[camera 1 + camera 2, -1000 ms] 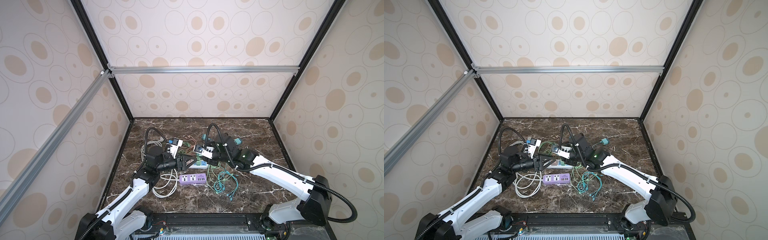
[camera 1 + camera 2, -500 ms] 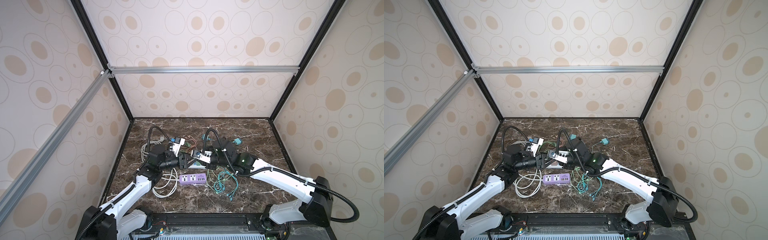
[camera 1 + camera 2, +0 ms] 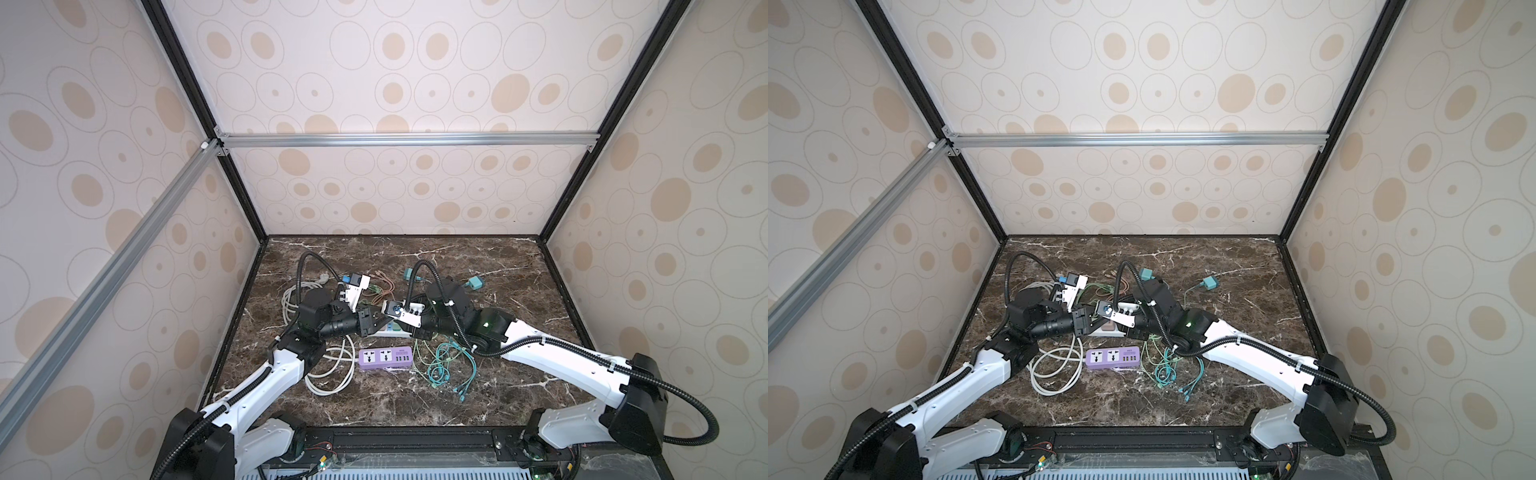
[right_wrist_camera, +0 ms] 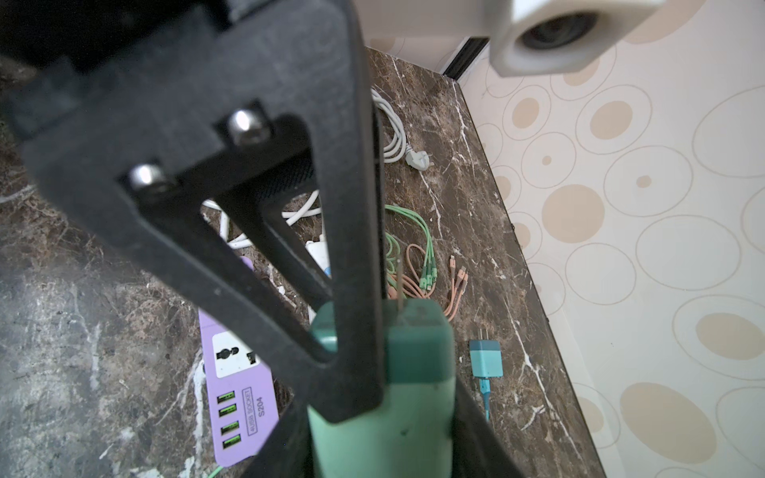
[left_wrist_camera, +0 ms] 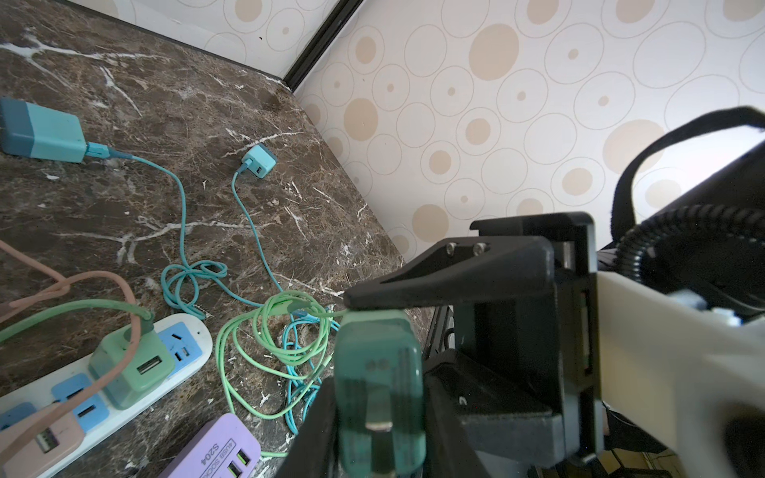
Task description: Insert the plug
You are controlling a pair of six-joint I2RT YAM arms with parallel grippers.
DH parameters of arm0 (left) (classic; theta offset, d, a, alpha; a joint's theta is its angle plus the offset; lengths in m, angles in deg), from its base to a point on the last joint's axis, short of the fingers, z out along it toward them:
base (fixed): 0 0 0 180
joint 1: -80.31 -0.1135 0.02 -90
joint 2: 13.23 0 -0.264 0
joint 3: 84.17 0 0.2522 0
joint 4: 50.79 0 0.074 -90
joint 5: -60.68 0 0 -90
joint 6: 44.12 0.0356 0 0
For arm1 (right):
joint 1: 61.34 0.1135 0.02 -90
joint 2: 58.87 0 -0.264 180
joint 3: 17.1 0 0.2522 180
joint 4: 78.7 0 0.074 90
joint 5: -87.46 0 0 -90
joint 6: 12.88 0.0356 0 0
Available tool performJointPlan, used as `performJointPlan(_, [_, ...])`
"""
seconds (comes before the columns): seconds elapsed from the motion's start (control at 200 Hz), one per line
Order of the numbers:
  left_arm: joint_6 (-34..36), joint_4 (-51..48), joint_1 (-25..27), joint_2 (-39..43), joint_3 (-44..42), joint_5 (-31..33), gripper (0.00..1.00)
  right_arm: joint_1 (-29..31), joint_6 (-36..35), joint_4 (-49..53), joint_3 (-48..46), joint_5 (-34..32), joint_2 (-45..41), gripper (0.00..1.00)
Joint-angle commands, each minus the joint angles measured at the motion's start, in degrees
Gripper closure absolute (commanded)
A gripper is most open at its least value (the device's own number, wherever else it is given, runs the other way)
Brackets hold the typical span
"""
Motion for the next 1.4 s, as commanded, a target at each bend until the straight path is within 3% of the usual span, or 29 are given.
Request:
performJointPlan(0.0, [0.2, 5.1, 0.4, -0.3, 2.2, -1.7, 0.8, 0.4, 3.8, -1.5, -1.2, -1.1, -3.6, 0.47])
performJointPlan(0.125, [-0.2, 6.3, 0.4, -1.4, 2.7, -1.7, 0.85, 0.3, 9.2, -1.6, -3.7, -2.7, -7.2, 0.35])
performJointPlan(0.295, [-0.4, 9.0, 0.5, -1.5, 2.5, 0.0, 0.9, 0.0, 20.9, -4.3, -9.3, -2.1, -15.4, 0.29])
performJointPlan(0.46, [0.3, 10.9, 0.7, -0.4, 1.8, 3.3, 0.94, -4.0, 40.9, -20.6, -21.1, 11.7, -24.5, 0.28])
performJointPlan(0.69, [-3.2, 20.6, 1.7, 1.6, -1.0, 4.4, 0.94, -4.2, 56.8, -41.9, -29.2, 22.7, -22.6, 0.34])
performJointPlan(1.065, [-8.5, 32.9, 2.7, 4.1, -3.9, 4.3, 0.94, -7.1, 68.4, -62.9, -31.5, 24.8, -15.6, 0.32])
performJointPlan(1.395, [-11.7, 41.4, 3.7, 5.3, -6.0, 2.8, 0.93, -8.1, 72.7, -69.5, -29.1, 27.3, -11.3, 0.31])
